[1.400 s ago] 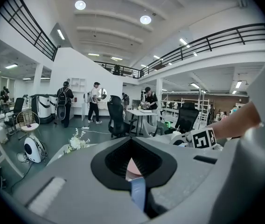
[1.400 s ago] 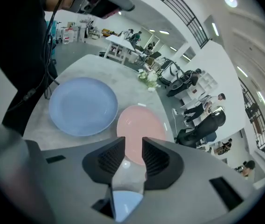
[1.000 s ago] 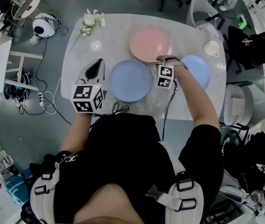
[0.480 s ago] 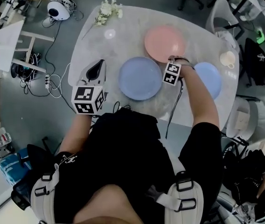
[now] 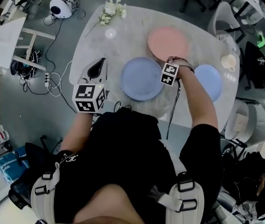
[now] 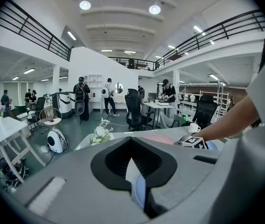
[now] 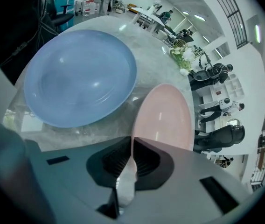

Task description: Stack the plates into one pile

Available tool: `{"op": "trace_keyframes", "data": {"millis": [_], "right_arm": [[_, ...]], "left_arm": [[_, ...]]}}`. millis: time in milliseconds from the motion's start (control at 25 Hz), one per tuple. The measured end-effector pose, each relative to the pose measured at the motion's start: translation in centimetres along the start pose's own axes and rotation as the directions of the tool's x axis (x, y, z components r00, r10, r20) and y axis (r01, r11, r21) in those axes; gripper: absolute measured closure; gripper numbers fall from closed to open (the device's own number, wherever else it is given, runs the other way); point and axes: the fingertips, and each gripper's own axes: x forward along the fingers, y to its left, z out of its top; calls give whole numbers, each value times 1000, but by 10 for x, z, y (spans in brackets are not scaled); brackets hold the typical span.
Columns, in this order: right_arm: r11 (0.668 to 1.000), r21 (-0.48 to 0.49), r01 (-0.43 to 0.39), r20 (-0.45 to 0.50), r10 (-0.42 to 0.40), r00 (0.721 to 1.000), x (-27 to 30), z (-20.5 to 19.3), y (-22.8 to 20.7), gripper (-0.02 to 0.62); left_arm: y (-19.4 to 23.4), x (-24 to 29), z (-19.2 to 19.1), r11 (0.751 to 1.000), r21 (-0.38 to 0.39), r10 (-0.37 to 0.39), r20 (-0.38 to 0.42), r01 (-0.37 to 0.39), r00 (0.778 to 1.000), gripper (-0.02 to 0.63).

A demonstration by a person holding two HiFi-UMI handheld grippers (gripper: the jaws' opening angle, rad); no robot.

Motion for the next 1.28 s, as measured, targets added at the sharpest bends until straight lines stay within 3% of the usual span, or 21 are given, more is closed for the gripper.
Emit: {"op": "trace_keyframes", "data": {"millis": [360,720,960,1120,1280], "right_arm": [[991,-14,131,19,-131,991,-59,12,-18,572],[930,-142,338,164,-314,935,-138,55,-18,571],[889,-221,401,286,-334,898,-161,80,14,571],[863,-285,416,304,-331,893,-155,78,42,571],[864,-319,389,303,-296,906,-149,72,67,566]], "left_arm": [[0,2,10,999,-16,-39,41,40,998,601],[1,4,15,997,-22,-70,59,72,996,601],[3,9,13,996,-32,-85,57,87,995,601],[4,10,10,995,-41,-91,54,93,994,601],[8,11,8,995,-52,-87,48,90,995,601]]}}
